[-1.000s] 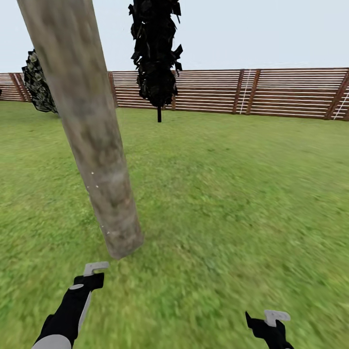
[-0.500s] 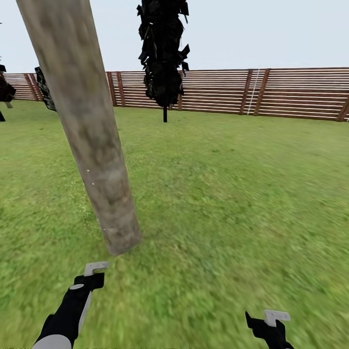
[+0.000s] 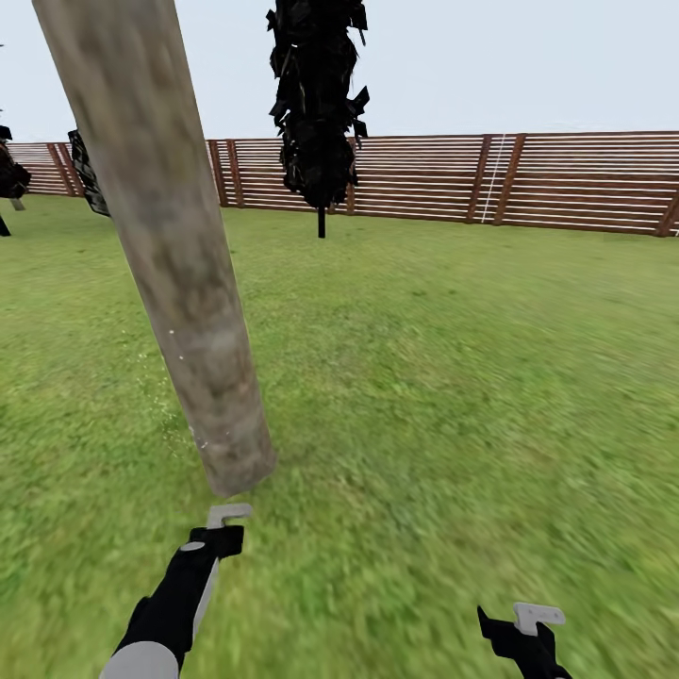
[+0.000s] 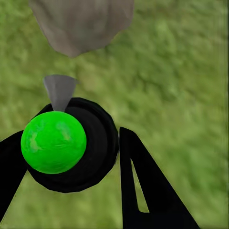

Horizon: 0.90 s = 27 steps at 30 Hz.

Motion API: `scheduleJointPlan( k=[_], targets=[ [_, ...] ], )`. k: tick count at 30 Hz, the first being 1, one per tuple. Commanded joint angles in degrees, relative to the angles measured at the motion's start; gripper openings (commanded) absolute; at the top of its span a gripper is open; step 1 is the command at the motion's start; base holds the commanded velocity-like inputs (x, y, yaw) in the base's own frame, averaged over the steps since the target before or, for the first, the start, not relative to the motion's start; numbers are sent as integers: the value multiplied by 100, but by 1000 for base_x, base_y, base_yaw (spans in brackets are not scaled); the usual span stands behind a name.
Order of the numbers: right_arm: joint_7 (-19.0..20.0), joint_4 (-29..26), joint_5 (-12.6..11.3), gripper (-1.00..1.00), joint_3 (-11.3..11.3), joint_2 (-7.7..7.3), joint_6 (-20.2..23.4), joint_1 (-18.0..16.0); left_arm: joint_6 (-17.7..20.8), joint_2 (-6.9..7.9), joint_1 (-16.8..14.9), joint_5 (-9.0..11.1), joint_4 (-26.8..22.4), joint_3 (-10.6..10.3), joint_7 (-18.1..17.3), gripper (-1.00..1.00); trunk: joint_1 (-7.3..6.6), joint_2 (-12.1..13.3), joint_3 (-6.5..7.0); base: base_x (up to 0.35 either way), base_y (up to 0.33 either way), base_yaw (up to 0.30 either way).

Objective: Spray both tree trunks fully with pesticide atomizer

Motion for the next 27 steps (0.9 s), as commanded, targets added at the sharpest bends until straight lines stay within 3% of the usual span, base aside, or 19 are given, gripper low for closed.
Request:
scheduleJointPlan(
  k=[1,2,5,6,7,9,13,17,21,23,27],
  targets=[
    [0,0,0,100,0,0,0,0,35,15,2,-1,-39,-1,3,-100,0,0,0,0,0,0],
    [0,0,0,100,0,0,0,0,145,45,7,-5,-142,10,4,-100,0,0,0,0,0,0],
    [0,0,0,100,0,0,0,0,625,318,77,-5,-744,260,-27,-100,0,0,0,0,0,0],
    [0,0,0,100,0,0,0,0,797,593,92,-5,-1023,625,-50,-100,0,0,0,0,0,0],
    [0,0,0,100,0,0,0,0,824,732,94,9,-1061,677,-55,-100,0,0,0,0,0,0],
    [0,0,0,100,0,0,0,0,849,665,71,6,-1067,590,-55,-100,0,0,0,0,0,0],
    [0,0,0,100,0,0,0,0,1295,304,16,7,-1227,-188,-41,-100,0,0,0,0,0,0],
    [0,0,0,100,0,0,0,0,1627,-33,5,9,-1592,-380,-36,-100,0,0,0,0,0,0],
    [0,0,0,100,0,0,0,0,1841,-13,9,-2,-1968,-348,-31,-100,0,0,0,0,0,0],
    [0,0,0,100,0,0,0,0,1874,90,10,-17,-2248,-264,-24,-100,0,0,0,0,0,0],
    [0,0,3,100,0,0,0,0,1927,346,20,-15,-2497,94,-27,-100,0,0,0,0,0,0]
  ],
)
